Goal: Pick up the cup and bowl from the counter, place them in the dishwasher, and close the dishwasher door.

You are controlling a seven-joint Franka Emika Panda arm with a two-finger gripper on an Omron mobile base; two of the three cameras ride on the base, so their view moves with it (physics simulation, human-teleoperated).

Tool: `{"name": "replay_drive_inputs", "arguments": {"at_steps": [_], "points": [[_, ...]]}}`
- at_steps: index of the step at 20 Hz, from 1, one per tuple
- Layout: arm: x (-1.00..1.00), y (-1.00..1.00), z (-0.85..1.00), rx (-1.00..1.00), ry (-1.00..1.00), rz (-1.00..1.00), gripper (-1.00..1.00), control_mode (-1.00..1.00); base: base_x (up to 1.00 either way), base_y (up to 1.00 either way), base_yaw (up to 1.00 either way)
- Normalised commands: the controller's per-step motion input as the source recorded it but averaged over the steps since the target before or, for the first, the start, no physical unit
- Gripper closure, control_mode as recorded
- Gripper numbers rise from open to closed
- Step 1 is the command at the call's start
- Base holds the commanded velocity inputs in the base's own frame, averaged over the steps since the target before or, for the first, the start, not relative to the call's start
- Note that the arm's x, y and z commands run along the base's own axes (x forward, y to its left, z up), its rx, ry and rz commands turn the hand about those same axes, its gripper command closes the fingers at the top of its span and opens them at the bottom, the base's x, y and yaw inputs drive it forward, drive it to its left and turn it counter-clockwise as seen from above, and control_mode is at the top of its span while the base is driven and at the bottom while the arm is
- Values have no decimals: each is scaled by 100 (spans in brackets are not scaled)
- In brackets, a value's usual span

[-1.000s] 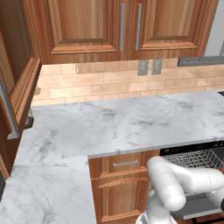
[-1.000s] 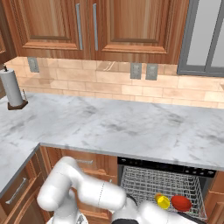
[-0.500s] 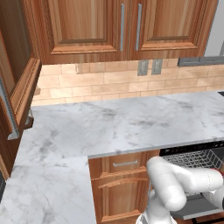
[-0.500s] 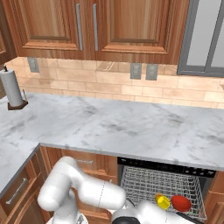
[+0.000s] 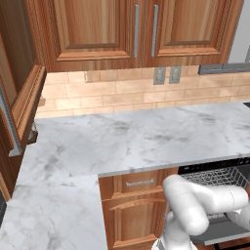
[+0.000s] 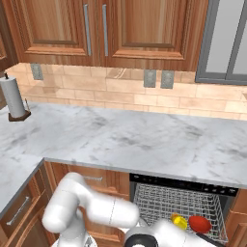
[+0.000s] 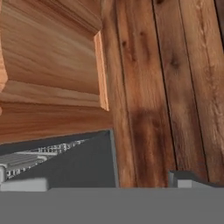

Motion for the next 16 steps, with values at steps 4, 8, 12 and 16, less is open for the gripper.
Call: {"name": "replay_drive_inputs", "arguments": {"at_steps": [4,8,12,16], "points": [[-100,-87,-26,43,-24,4,-100,-100,0,0,0],[-96,-55,-46,31,-28,9,-100,-100,0,0,0],[-33,-6,-34,10,-34,6,-100,-100,0,0,0],[0,0,-12,7,-40,5,-100,-100,0,0,0]]}}
